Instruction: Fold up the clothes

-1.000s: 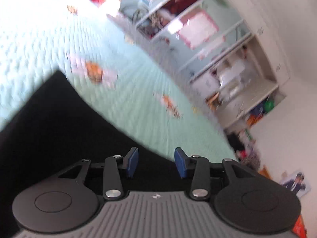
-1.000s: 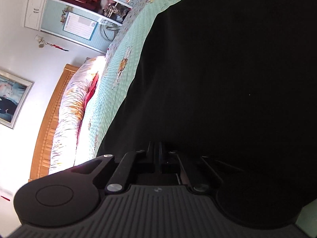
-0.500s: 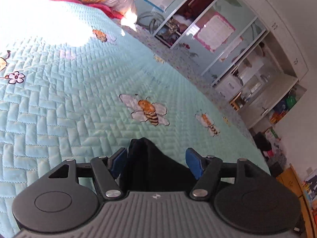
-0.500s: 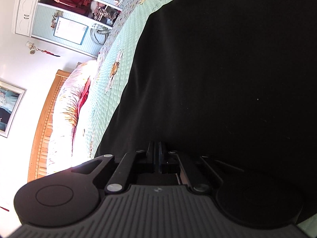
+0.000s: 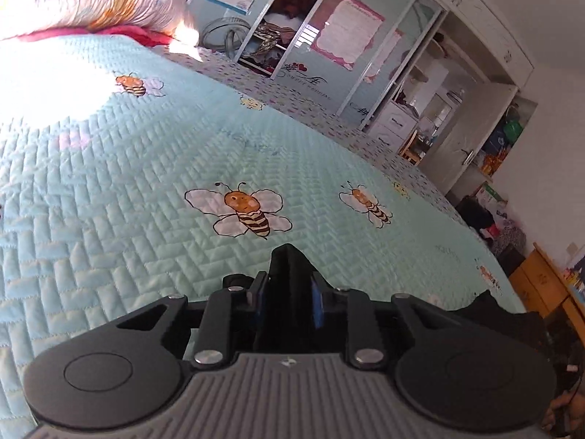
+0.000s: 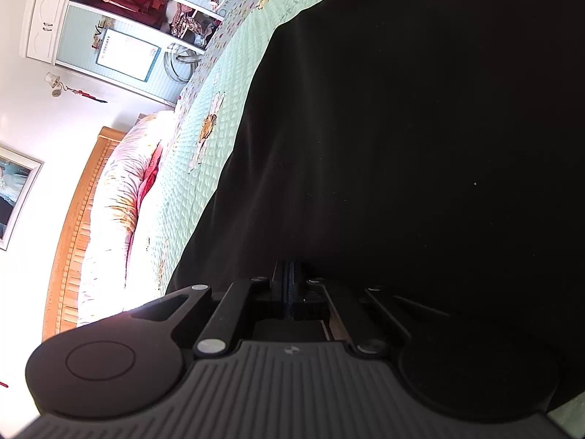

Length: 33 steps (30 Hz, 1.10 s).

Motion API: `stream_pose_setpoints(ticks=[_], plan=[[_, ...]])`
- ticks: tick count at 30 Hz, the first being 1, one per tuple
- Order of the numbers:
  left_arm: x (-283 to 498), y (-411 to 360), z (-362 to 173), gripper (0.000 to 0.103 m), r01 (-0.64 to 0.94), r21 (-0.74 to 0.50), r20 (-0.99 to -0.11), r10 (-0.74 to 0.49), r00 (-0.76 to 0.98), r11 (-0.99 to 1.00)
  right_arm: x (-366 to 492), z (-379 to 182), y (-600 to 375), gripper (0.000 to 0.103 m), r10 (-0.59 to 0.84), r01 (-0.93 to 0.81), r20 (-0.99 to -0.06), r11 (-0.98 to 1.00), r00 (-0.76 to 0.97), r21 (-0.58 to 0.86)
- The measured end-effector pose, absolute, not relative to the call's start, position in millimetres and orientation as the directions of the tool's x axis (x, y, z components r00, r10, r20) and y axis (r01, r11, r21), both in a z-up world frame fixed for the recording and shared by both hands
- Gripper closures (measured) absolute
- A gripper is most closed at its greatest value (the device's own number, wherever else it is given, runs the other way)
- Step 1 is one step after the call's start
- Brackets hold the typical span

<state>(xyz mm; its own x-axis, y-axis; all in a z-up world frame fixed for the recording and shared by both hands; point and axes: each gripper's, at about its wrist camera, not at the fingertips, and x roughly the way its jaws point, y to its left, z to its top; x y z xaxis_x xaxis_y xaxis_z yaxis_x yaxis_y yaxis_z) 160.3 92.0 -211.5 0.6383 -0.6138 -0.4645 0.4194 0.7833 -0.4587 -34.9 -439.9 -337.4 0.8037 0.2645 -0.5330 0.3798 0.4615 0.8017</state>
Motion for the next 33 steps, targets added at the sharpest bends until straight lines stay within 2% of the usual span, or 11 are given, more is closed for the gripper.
stream_pose_setpoints(ticks=[5,9,15,16,19,20,24,27,28,30,33], plan=[[173,88,-209,0.081,0.481,-0.502,-0.415,-0.688,0.595,0.719,-38,-337,-439,0.103,0.259,0.38,-0.534,0.466,0.805,0.799],[210,88,-249,0.081,0.391,-0.528,-0.557,-0.655,0.511,0.754,-32,-335,-443,0.103,0.26,0.378,-0.533,0.466,0.805,0.8],[218,86,-260,0.081,0.369,-0.556,-0.575,-0.666,0.475,0.744,-22,-322,-438,0.103,0.243,0.378,-0.556,0.519,0.795,0.766],[218,85,-260,0.081,0.368,-0.555,-0.578,-0.663,0.475,0.747,-18,-310,-428,0.097,0.228,0.351,-0.572,0.596,0.788,0.722],[219,84,-262,0.081,0.358,-0.552,-0.587,-0.656,0.475,0.753,2,-271,-390,0.062,0.242,0.185,-0.585,0.797,0.774,0.575],[218,83,-262,0.08,0.354,-0.551,-0.59,-0.653,0.476,0.756,16,-259,-373,0.062,0.298,0.086,-0.572,0.832,0.764,0.548],[216,84,-264,0.08,0.342,-0.555,-0.588,-0.648,0.484,0.758,82,-244,-306,0.062,0.522,-0.199,-0.542,0.815,0.658,0.544],[216,89,-268,0.08,0.324,-0.584,-0.573,-0.661,0.484,0.744,126,-272,-304,0.064,0.623,-0.175,-0.512,0.719,0.592,0.673],[217,91,-270,0.08,0.317,-0.595,-0.568,-0.666,0.484,0.738,130,-284,-315,0.065,0.609,-0.117,-0.527,0.713,0.593,0.692],[216,94,-272,0.08,0.312,-0.609,-0.556,-0.674,0.486,0.729,118,-303,-360,0.103,0.546,0.036,-0.536,0.679,0.644,0.734],[216,97,-275,0.081,0.31,-0.628,-0.54,-0.686,0.487,0.714,88,-307,-449,0.103,0.335,0.241,-0.545,0.638,0.768,0.731]])
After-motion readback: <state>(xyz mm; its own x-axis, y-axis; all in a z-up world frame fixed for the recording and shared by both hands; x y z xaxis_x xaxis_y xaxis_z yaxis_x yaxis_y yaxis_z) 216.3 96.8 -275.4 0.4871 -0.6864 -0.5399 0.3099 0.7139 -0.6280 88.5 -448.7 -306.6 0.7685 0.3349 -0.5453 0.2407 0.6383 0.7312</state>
